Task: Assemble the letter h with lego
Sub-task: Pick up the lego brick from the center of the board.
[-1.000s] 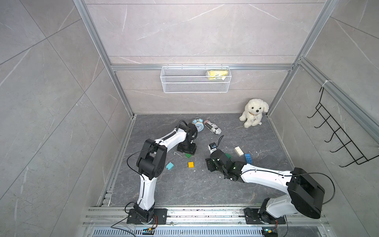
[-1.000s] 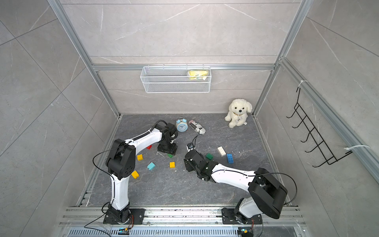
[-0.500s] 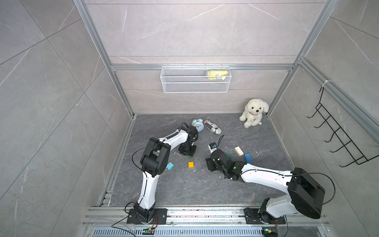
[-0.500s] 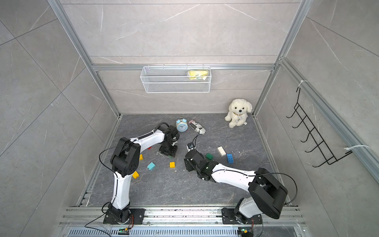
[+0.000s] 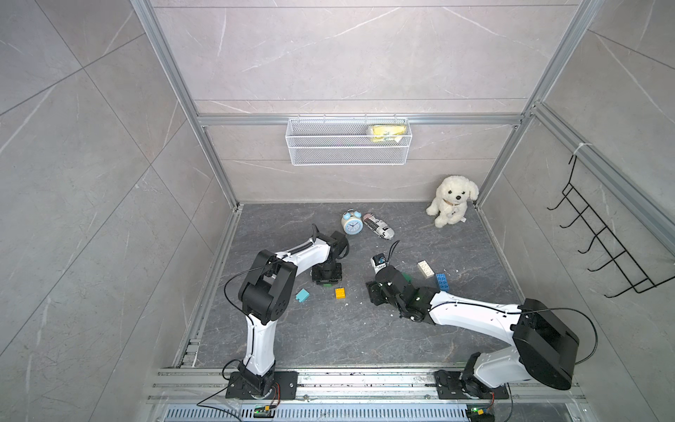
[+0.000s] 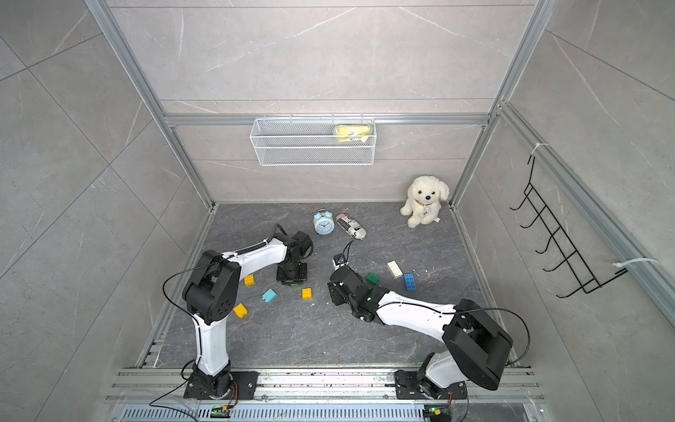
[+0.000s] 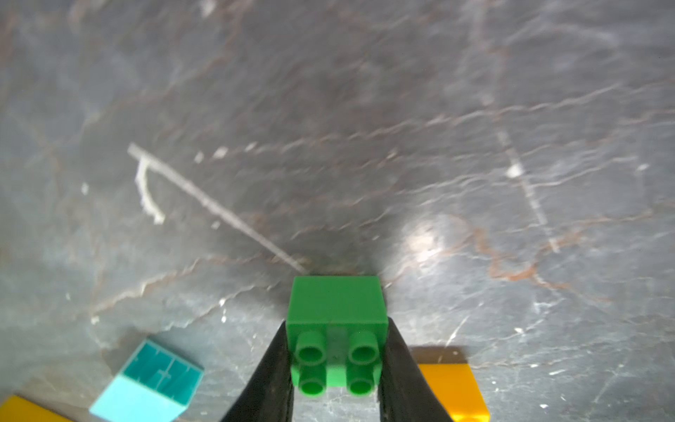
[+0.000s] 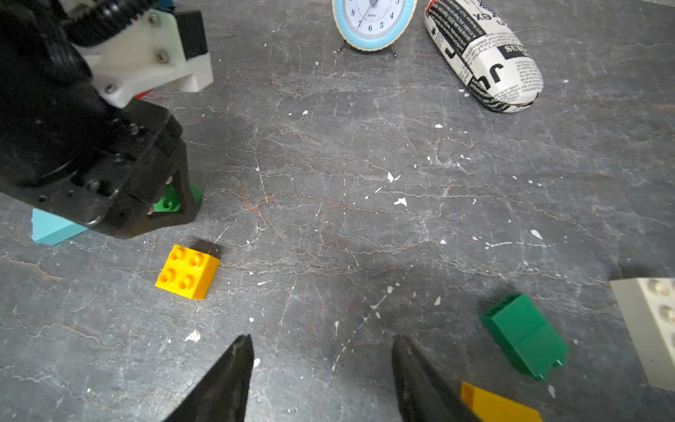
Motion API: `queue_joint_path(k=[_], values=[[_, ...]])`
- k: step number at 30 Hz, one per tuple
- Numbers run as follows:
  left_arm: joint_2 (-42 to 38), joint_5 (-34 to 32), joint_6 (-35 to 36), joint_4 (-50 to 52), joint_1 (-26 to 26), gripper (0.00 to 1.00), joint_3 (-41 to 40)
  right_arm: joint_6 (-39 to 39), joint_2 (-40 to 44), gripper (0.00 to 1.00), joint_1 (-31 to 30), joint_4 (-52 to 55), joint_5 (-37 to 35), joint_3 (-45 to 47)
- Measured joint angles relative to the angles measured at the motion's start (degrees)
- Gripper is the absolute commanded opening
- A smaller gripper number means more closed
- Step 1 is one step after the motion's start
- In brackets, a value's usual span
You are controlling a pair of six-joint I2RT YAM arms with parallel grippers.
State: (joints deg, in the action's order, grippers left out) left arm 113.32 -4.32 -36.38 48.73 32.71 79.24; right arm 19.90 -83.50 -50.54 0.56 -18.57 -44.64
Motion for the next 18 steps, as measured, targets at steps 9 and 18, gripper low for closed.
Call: queue_joint_path(k=[9, 18], values=[[-1.07, -0.07, -4.9, -0.85, 0.0, 0.62, -1.31, 0.0, 0.0, 0.63, 0.0, 0.02, 0.81, 0.0], [-1.07, -0.04, -4.9, -0.57, -0.13, 0.49, -0.48, 0.0, 0.0, 0.63, 0.0, 0.0, 1.03, 0.0]])
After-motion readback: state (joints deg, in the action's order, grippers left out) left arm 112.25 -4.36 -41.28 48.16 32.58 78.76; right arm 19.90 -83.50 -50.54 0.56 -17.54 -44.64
